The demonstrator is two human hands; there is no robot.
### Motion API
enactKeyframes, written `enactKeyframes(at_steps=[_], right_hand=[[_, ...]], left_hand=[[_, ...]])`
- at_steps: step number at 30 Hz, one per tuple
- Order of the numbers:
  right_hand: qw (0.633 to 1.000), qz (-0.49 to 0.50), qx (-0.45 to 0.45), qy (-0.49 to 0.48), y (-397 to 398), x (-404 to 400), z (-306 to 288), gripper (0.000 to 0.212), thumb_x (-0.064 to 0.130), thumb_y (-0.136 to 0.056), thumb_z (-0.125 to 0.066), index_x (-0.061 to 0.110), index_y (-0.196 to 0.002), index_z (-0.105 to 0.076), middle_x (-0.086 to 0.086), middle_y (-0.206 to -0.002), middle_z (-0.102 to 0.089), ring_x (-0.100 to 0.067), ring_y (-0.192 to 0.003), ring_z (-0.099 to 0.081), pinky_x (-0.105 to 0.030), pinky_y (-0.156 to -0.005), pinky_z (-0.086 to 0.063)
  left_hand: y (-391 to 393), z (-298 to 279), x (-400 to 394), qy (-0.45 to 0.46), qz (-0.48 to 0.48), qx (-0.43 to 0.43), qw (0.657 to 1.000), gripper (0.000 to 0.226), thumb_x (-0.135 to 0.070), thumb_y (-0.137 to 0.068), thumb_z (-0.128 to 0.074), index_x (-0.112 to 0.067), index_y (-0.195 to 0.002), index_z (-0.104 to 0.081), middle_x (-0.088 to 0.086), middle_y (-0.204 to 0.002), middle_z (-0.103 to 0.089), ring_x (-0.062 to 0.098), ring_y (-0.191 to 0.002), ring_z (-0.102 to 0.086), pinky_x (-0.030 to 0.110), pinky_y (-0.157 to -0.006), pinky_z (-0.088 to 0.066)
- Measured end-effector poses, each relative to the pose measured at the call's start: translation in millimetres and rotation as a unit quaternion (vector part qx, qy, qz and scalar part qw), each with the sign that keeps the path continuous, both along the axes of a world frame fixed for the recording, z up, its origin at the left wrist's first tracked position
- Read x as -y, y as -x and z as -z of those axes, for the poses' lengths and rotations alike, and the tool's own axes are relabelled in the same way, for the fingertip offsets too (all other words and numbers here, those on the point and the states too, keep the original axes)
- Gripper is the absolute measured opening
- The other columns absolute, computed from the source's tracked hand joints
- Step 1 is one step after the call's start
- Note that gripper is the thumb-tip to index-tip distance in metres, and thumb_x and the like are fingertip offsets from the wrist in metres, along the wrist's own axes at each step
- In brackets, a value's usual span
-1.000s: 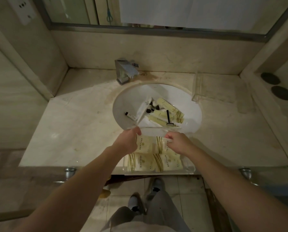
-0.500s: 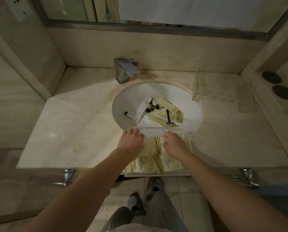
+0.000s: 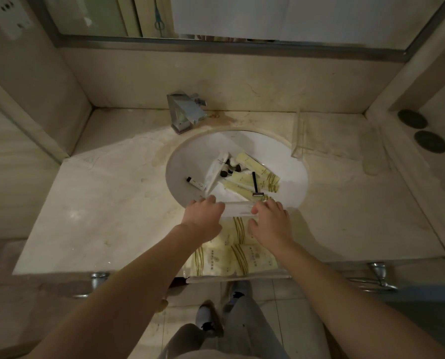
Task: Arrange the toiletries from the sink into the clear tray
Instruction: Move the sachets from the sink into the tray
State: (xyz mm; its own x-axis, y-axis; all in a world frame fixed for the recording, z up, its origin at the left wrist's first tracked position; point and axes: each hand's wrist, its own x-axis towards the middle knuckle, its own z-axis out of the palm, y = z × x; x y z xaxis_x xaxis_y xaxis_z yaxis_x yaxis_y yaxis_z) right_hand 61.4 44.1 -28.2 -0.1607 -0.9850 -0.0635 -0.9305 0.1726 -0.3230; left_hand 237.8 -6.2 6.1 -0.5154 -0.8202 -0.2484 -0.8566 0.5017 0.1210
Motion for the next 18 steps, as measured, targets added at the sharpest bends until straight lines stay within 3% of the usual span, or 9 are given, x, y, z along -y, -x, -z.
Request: enactKeyframes(at_steps=[4,10,18], right_hand=[[0.998,0.035,0.037,0.042,9.3,10.9,-7.2,0.012,0.021,-0.087,-0.056,0.018,-0.098,-0.061,0.0,-0.101,-0.06,-0.02,-0.098,-0.052,-0.032,-0.08,-0.044],[0.986,0.112,0.106,0.058,35.1,30.4,-14.3,0.005,0.016,-0.087,-0.055,0.017,-0.088,-0.06,-0.001,-0.093,-0.062,-0.021,-0.088,-0.056,-0.033,-0.069,-0.046],[0.976,0.163,0.139,-0.042,70.2,63.8,6.1,0.007,0.02,-0.087,-0.054,0.021,-0.09,-0.06,-0.002,-0.096,-0.061,-0.022,-0.087,-0.059,-0.039,-0.075,-0.054]], left_hand=[[14.1,-6.5,14.9,-0.022,-0.075,-0.098,0.992,0.029,-0.028,-0.088,-0.058,-0.019,-0.116,-0.056,0.002,-0.114,-0.056,0.023,-0.098,-0.059,0.035,-0.08,-0.051],[28.5,0.3,44.0,-0.077,-0.138,-0.137,0.978,0.024,-0.03,-0.088,-0.06,-0.018,-0.109,-0.06,0.002,-0.111,-0.058,0.021,-0.096,-0.058,0.035,-0.083,-0.051],[53.6,21.4,79.8,-0.133,-0.226,-0.168,0.95,0.017,-0.022,-0.086,-0.057,-0.016,-0.1,-0.064,0.004,-0.106,-0.062,0.022,-0.093,-0.059,0.037,-0.084,-0.053]])
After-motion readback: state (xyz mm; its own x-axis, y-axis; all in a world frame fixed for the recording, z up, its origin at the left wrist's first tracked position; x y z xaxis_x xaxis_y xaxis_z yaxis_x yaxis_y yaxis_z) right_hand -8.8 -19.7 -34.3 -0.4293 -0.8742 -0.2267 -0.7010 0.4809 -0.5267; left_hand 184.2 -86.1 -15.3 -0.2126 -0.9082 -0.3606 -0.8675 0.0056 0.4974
